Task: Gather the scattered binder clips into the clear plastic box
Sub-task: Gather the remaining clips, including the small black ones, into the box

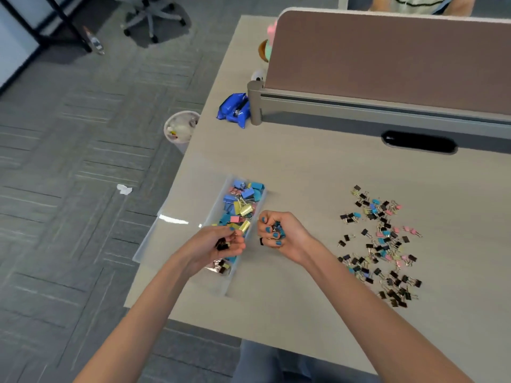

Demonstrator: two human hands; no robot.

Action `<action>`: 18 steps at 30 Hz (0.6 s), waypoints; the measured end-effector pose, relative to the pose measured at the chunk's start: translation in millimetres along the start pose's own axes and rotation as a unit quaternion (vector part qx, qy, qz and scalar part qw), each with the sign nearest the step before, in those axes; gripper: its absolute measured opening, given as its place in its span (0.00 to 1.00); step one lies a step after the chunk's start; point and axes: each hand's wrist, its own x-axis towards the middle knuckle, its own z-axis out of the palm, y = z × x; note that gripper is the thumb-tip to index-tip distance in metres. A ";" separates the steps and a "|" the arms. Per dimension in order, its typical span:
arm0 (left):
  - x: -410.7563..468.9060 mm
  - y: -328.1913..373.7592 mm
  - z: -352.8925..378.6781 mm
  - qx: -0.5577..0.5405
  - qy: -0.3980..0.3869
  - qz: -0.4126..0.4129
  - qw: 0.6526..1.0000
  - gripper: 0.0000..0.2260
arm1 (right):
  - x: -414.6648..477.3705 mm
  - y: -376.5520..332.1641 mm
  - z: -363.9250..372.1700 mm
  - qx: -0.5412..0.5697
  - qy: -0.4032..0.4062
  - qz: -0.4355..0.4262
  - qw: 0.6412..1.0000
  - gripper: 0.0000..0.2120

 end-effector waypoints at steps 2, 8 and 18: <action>-4.4 -2.8 -18.6 0.000 0.017 -0.008 1.000 0.10 | 6.3 8.1 15.1 -0.015 0.001 0.000 1.000 0.11; -9.1 -13.6 -55.5 0.048 0.033 -0.037 0.998 0.10 | 20.0 25.5 35.4 -0.032 0.024 -0.005 0.999 0.11; 0.6 -16.4 -65.3 0.143 0.061 -0.054 0.986 0.10 | 31.4 42.6 40.8 -0.017 0.048 -0.015 0.999 0.11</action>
